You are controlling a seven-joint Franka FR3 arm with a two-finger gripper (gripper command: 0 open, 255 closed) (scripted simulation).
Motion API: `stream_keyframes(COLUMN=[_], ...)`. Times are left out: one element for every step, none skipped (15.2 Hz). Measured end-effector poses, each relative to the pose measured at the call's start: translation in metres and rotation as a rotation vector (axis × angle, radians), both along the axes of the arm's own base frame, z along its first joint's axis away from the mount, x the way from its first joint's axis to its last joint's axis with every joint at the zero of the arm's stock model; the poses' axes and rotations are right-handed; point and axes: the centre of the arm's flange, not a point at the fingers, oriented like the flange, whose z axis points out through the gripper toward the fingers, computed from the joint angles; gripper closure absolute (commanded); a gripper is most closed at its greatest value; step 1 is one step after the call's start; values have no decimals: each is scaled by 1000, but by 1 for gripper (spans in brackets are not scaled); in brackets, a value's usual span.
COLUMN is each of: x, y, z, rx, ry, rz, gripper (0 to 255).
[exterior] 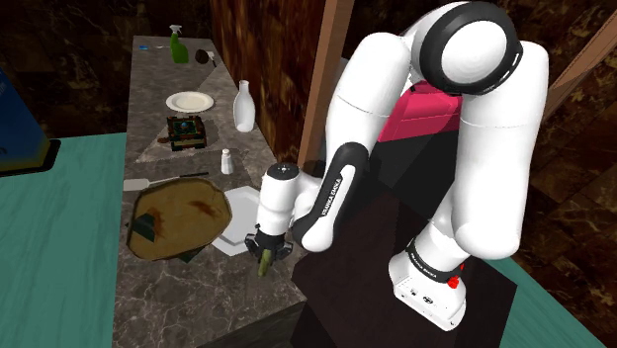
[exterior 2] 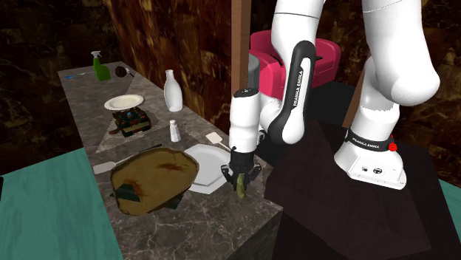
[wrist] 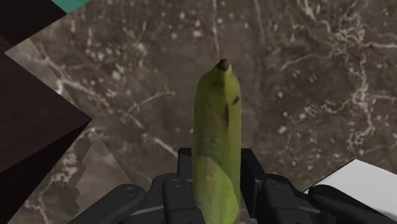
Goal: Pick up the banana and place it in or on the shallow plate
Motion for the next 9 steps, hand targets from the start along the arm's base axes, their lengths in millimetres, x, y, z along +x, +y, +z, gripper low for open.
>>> stream_keyframes(x=[0,-1,-2,-2,-2,-2,-2,-2,4], y=[0,-1,-2,-1,-1,-1,-2,-1,-2], z=[6,11,17,22,27,32,38,43,46], rx=[0,0,0,0,0,0,0,0,0], ry=[0,0,0,0,0,0,0,0,0], rz=[0,0,0,0,0,0,0,0,0], gripper=[255,255,255,255,255,255,255,255,255])
